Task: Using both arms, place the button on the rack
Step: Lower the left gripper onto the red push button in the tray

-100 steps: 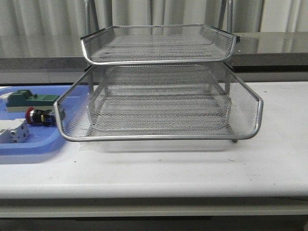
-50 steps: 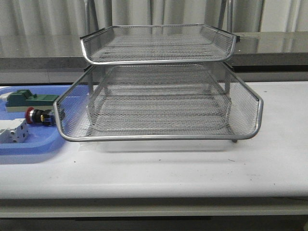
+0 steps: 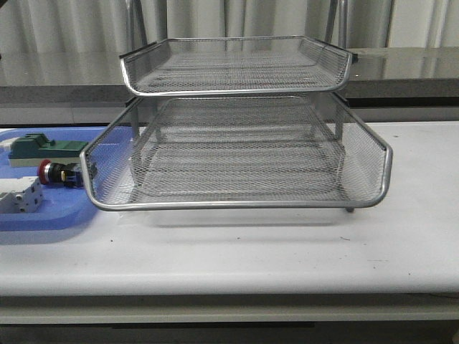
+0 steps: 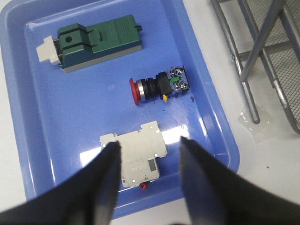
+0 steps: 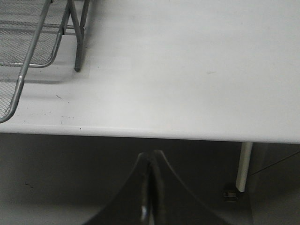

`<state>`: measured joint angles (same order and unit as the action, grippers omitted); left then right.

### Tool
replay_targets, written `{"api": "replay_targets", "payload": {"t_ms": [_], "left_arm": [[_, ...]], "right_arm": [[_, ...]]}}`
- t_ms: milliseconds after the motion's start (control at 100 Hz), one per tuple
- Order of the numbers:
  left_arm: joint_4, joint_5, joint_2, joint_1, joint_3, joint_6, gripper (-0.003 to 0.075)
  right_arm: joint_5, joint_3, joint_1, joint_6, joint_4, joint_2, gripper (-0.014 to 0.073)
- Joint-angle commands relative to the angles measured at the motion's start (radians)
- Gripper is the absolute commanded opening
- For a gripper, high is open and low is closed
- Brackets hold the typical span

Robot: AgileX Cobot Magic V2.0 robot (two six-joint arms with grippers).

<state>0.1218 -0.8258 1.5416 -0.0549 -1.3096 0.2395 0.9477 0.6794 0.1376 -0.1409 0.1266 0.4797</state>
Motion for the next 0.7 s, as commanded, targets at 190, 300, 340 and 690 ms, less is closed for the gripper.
{"api": "replay_targets", "payload": {"t_ms": [190,300,340,690], "left_arm": [[0.01,0.045,-0.034,-0.009,-0.033,0.027,0.0564],[0.052,0.058,-0.034,-0.009,-0.033,0.027,0.0564],[0.057,0.071,-0.033,-0.009,-0.033,0.029,0.0564],[0.071,0.033,0.106,-0.009,-0.179,0.334,0.0568]], "right_arm": [[-0.061,0.032,0.0,0.002,0.017,0.004,-0.0068],[-0.061,0.032,0.0,0.002,0.017,0.004,-0.0068],[-0.061,0.032,0.0,0.002,0.017,0.004,-0.0068],[-0.061,0.032,0.0,0.002,0.017,0.004,-0.0068]]}}
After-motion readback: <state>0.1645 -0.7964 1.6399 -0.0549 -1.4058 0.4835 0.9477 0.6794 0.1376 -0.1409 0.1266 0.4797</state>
